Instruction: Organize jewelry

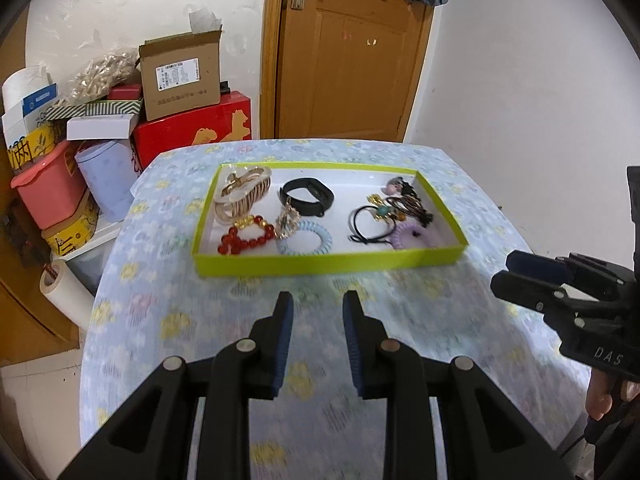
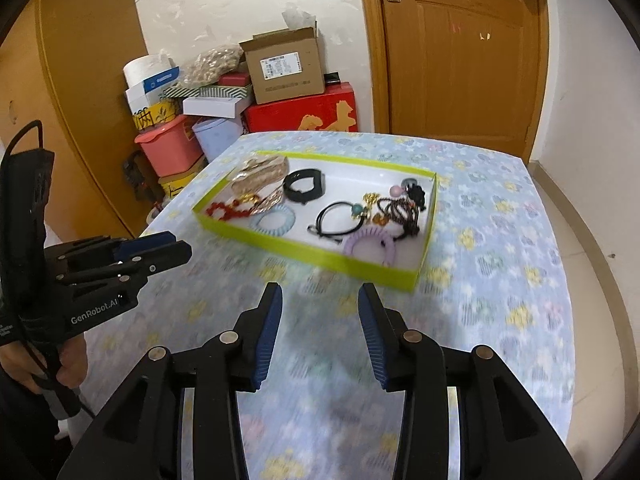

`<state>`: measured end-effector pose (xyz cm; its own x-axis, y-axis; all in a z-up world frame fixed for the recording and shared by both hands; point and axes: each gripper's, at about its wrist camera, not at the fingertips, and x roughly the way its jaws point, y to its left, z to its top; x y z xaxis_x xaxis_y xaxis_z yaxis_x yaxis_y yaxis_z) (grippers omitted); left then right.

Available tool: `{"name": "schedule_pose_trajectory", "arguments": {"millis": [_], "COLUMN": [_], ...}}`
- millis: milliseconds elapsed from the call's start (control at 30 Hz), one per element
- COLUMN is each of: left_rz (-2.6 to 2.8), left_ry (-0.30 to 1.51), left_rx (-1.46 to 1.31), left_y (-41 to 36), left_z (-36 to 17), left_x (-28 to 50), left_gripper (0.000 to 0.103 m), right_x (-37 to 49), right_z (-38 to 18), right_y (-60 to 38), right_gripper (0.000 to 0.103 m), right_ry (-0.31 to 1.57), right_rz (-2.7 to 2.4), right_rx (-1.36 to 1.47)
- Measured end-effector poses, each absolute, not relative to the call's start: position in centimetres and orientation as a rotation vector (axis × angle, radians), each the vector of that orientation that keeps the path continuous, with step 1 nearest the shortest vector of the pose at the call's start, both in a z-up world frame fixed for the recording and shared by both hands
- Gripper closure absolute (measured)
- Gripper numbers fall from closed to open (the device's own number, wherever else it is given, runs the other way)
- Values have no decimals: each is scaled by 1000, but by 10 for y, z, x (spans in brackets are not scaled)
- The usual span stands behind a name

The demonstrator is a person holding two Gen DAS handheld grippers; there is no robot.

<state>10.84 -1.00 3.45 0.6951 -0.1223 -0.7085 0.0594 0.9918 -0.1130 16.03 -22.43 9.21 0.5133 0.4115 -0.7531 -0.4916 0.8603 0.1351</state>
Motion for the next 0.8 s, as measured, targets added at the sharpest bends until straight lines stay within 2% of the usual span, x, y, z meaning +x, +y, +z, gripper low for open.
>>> {"name": "schedule_pose_trajectory", "arguments": {"millis": [433, 800], "left_rz": [-38, -16], "left_ry": [810, 815], "left_rx": [-98, -98], "left_y": [-9, -8], "left_z": [28, 23], "left_x": [59, 54], "left_gripper": [76, 76], "right_x": [111, 107], "right_z": [91, 82], "right_y": [-232, -229], "right_gripper": [62, 62], "right_ry": [879, 903], "right_rz": [523, 513], "right_rx": [-103, -115]}}
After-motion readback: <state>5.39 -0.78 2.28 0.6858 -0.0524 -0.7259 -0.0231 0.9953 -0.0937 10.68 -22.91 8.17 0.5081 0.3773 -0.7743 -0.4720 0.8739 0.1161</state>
